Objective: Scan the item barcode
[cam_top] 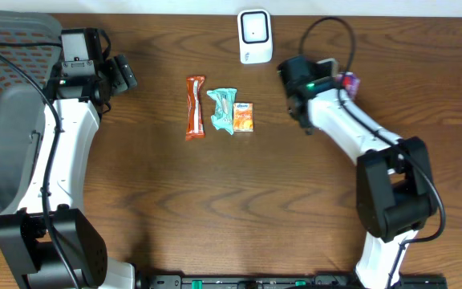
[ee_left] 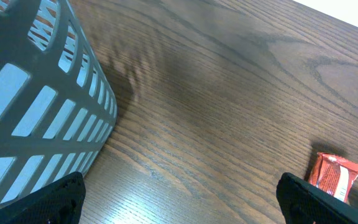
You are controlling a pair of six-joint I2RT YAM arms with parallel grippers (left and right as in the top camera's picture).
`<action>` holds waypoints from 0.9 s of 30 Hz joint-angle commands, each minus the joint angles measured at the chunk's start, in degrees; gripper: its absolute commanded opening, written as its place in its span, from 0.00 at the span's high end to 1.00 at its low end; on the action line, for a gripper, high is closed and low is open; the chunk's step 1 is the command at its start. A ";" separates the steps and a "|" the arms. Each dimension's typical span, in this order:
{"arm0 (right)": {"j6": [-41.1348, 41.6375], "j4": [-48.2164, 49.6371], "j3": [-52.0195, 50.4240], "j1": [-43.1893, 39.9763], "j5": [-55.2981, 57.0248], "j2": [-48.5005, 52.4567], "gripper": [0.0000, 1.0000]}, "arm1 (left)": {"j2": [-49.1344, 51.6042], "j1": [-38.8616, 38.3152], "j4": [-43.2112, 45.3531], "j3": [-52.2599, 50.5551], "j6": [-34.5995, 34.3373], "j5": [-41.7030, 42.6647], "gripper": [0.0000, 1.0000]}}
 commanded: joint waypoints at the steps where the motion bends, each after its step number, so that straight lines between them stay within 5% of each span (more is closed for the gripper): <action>1: 0.59 1.38 -0.04 3.54 -0.90 1.60 0.80 | 0.28 0.24 -0.13 0.28 -0.50 -0.52 0.02; 6: 0.63 5.40 0.04 7.21 -11.67 1.97 0.41 | 0.28 0.24 -0.13 0.28 -0.50 -0.52 0.02; 10: 0.85 8.92 1.40 9.09 -19.52 1.31 0.30 | 0.28 0.24 -0.13 0.28 -0.50 -0.52 0.02; 27: 0.83 -2.10 15.19 -0.81 -28.98 0.59 0.12 | 0.28 0.24 -0.13 0.28 -0.50 -0.52 0.02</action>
